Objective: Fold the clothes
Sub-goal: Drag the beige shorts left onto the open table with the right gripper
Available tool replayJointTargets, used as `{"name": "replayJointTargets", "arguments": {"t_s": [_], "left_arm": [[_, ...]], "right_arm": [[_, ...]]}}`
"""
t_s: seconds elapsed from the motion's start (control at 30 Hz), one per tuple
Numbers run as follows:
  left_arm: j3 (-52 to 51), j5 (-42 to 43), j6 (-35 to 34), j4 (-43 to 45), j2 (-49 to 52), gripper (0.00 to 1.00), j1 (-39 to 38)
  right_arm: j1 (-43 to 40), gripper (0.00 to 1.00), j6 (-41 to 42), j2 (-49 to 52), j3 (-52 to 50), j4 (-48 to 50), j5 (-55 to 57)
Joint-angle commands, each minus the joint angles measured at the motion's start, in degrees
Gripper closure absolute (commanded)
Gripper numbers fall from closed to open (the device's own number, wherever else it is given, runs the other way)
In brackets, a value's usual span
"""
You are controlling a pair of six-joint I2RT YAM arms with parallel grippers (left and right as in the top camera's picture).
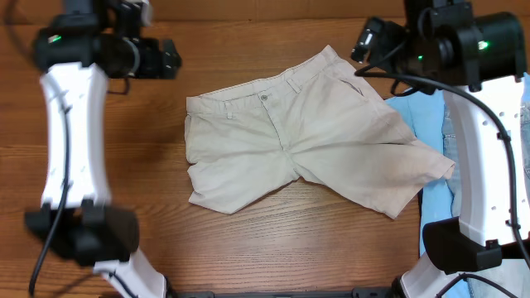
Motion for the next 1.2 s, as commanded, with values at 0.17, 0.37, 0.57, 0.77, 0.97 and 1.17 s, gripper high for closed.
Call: {"name": "replayJointTargets", "arguments": {"t_s": [0.17, 0.37, 0.57, 0.77, 0.97, 1.17], "left_arm": [[0.37, 0.44, 3.21, 2.49, 16.87, 0.00, -2.25], [0.37, -0.70, 3.41, 3.34, 23.17, 0.00, -2.25], [0.35, -0.68, 3.37, 6.32, 26.43, 0.09, -2.27], [0.37, -0.70, 3.39, 7.74, 28.87, 0.46, -2.27], [1.57, -16.55, -9.18, 6.75, 28.81, 0.96, -0.24], [6.49, -29.64, -23.69, -2.91, 28.76, 0.96, 10.47]], "right_arm": [[-1.20, 0.00, -3.43, -1.55, 0.57, -2.93, -1.51], [-1.20, 0.00, -3.41, -1.53, -2.49, -2.69, -1.60], [-1.20, 0.00, -3.43, -1.53, -8.13, -1.70, -1.57], [-1.20, 0.00, -3.89, -1.53, -14.45, 1.42, -1.33], [-1.20, 0.00, -5.35, -1.53, -19.54, 4.31, -1.38], [-0.98, 0.00, -8.48, -1.53, -24.28, 4.68, -2.40]]}}
